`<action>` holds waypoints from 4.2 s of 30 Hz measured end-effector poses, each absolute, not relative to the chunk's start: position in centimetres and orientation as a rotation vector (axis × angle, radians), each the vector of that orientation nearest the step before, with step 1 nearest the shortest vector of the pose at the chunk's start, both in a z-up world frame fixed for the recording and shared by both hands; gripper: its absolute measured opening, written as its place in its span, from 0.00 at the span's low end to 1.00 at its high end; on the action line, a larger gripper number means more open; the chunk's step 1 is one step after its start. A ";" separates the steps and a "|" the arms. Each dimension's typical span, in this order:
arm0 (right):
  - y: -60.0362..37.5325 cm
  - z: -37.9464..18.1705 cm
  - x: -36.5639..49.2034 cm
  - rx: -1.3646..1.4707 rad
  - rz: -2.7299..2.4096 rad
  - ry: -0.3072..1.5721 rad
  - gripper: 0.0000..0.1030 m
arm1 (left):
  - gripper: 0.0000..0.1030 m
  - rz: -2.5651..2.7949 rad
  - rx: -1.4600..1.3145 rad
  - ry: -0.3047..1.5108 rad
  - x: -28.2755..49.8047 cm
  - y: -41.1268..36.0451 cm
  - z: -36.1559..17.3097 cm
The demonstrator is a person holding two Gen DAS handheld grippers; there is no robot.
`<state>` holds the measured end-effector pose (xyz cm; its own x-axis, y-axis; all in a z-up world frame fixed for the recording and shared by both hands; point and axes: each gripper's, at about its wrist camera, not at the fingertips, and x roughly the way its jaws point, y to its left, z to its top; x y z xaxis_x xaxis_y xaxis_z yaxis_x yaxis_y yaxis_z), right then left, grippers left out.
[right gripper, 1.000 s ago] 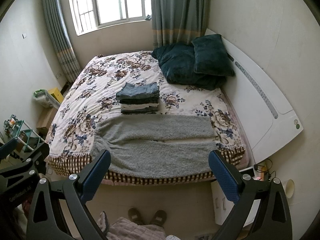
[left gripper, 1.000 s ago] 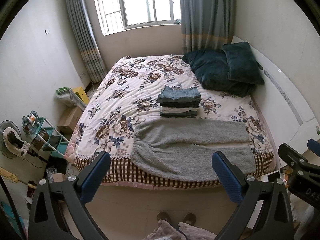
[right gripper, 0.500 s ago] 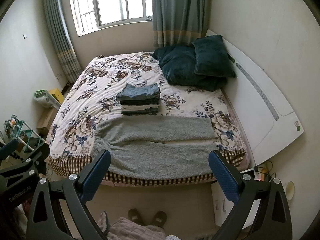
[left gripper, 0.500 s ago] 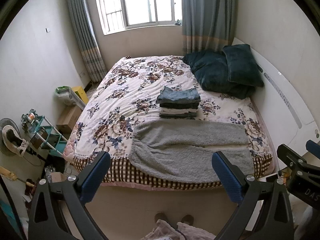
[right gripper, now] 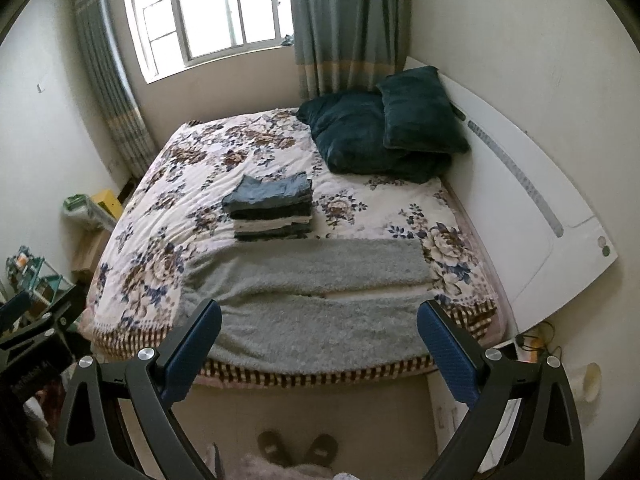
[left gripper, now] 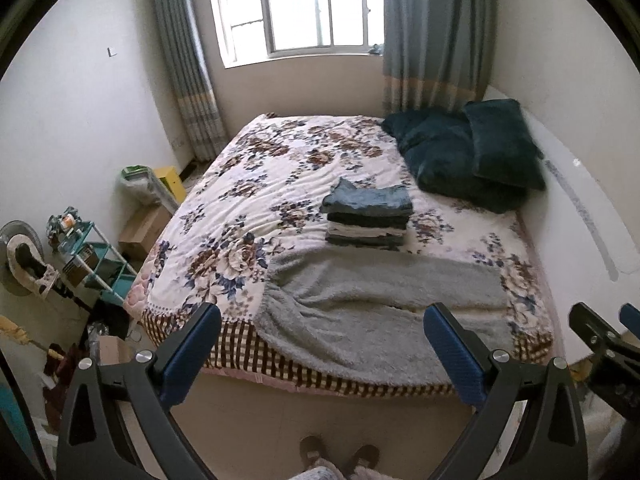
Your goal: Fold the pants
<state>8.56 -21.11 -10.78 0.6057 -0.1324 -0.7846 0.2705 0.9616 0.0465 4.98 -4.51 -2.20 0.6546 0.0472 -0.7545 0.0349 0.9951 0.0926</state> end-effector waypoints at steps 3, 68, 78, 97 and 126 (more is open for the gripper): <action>-22.6 -13.9 11.1 0.179 -0.245 0.910 0.98 | 1.00 0.037 0.109 0.871 6.6 -5.1 -5.0; -42.2 -83.3 67.4 -0.132 0.042 1.721 0.15 | 0.07 -0.654 0.804 1.451 60.3 -21.9 -60.7; -45.9 -73.6 61.8 0.147 -0.102 1.511 0.10 | 0.06 -0.496 0.517 1.304 62.7 -20.1 -51.3; -38.5 -75.9 35.9 0.400 -0.185 1.673 0.12 | 0.11 -0.181 0.054 1.725 28.2 -8.9 -61.9; -51.6 -73.3 37.8 0.592 -0.563 1.466 0.13 | 0.94 0.035 0.113 1.431 30.4 -13.7 -55.6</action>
<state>37.79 -51.63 -73.35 0.0306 0.0076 -0.9995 0.6746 0.7377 0.0262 30.37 -13.73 -55.57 0.1402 0.0916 -0.9859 0.0438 0.9942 0.0986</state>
